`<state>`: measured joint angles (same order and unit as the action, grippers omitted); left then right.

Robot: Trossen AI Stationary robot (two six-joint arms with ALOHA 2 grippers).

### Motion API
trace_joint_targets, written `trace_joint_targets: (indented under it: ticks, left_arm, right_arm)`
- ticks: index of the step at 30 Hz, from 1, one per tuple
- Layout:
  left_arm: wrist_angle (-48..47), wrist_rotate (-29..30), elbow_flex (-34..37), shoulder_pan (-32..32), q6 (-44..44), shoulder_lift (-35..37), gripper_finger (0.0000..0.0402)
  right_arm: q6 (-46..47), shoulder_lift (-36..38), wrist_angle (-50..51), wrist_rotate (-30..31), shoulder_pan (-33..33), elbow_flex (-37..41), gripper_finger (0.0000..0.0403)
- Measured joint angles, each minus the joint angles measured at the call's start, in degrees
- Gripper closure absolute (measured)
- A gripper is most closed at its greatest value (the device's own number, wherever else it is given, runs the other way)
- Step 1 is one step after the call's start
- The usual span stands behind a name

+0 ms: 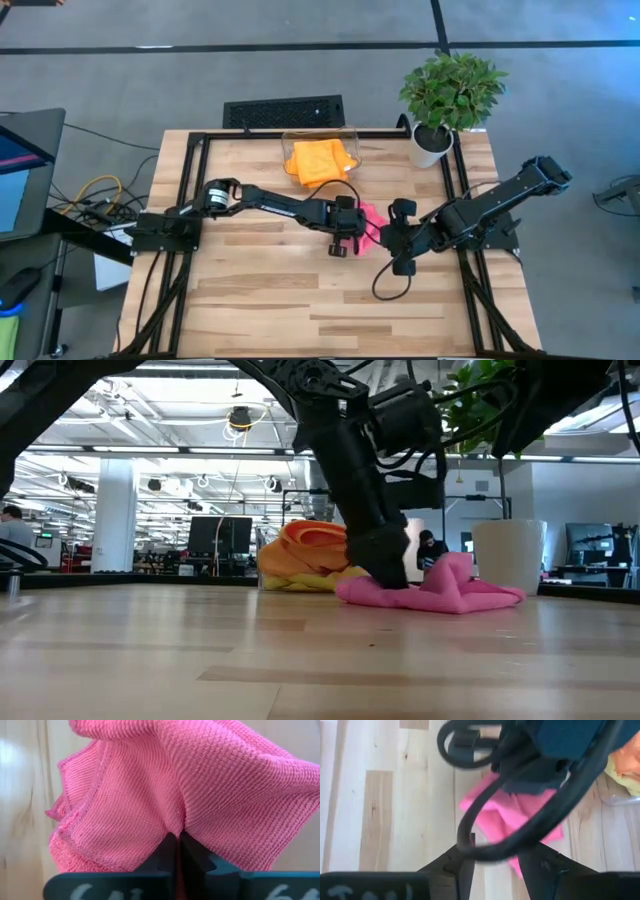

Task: Fold microfiber towels
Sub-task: Put the folded pink towel into the transparent bin

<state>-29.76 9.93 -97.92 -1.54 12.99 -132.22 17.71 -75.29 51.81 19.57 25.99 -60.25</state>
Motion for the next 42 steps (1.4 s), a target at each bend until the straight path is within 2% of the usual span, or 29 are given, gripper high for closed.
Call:
trace_joint_targets:
  ticks: [9, 21, 30, 36, 42]
  left_arm:
    - [-10.79, 2.57, 0.39, -0.04, 1.97, 6.12, 0.0401]
    - [-13.85, 2.30, 0.25, -0.09, 2.61, 5.73, 0.0400]
    - [-14.73, 8.64, 0.21, -0.76, 3.97, 6.73, 0.0401]
    - [-17.24, 22.03, 0.12, -0.65, 9.83, 9.21, 0.0401]
    - [-17.97, 27.99, 0.06, 0.41, 17.95, 11.16, 0.0401]
  right_arm:
    - [0.16, 0.00, 0.77, 0.01, 0.03, 0.00, 0.0235]
    - [-3.21, -0.02, 0.99, -0.17, 0.03, 0.02, 0.0235]
    - [-3.21, -0.02, 1.29, -0.19, 0.03, 0.02, 0.0235]
    - [-3.21, -0.02, 1.77, -0.10, 0.03, 0.04, 0.0235]
    - [-3.19, -0.02, 1.78, -0.02, 0.03, 0.04, 0.0235]
